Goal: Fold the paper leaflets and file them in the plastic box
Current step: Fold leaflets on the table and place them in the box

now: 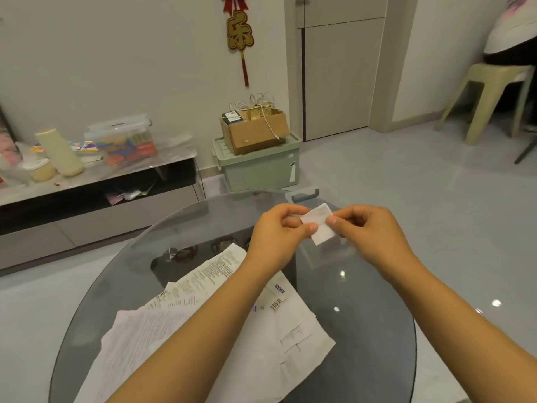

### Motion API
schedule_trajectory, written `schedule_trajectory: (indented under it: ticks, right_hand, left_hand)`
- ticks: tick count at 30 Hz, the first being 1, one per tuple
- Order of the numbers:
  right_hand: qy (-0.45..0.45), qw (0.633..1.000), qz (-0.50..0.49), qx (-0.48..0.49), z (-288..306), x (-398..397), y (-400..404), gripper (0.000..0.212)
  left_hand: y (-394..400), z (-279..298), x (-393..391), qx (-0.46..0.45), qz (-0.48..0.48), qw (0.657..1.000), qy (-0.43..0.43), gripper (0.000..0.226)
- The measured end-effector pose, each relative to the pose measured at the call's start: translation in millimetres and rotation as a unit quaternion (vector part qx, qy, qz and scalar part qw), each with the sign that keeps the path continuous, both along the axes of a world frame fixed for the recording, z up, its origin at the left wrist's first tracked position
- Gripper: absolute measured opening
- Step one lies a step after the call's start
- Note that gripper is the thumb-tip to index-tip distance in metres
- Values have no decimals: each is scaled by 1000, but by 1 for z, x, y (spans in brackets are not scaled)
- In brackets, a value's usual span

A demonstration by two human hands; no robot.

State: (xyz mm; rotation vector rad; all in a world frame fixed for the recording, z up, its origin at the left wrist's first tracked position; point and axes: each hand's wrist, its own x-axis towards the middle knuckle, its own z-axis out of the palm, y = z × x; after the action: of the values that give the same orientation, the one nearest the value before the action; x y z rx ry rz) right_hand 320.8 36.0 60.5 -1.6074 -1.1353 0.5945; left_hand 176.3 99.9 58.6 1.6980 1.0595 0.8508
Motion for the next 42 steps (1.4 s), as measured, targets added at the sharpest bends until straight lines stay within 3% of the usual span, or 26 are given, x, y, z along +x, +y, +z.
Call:
schedule_trajectory:
  ticks: [3,5,8,11,15,20,28,35,39,42]
  right_hand:
    - [-38,996,-76,20,0,19,12,7]
    - [-79,989,-119,25,-1,33,19,8]
    - [-136,979,-152,14,-9,45,27,10]
    - [-180,970,-163,8,-17,49,35,12]
    - [-202,966,-160,16,-22,46,45,14]
    - [-296,942,-160,-12,-28,43,55,12]
    - [-366,913,-139,-113,-25,34,60,18]
    - [-464,850,-104,-225,-17,33,66,26]
    - [-369,897,-100,-222,-17,38,66,16]
    - [-315,918,-112,-214,-18,41,67,13]
  left_hand:
    - [23,-1,16,59,-9,998,26,24]
    - [38,-1,25,124,-36,986,104,21]
    - [55,0,35,212,-109,940,244,22]
    - [67,-4,46,262,-175,893,321,28]
    - [78,-12,60,274,-245,858,359,39]
    - [82,-20,66,277,-290,818,413,41]
    - [84,-24,64,244,-277,850,375,39]
    - [77,-23,62,228,-242,886,322,38]
    - [76,-20,58,233,-214,911,266,36]
    - [77,-20,57,259,-203,905,271,35]
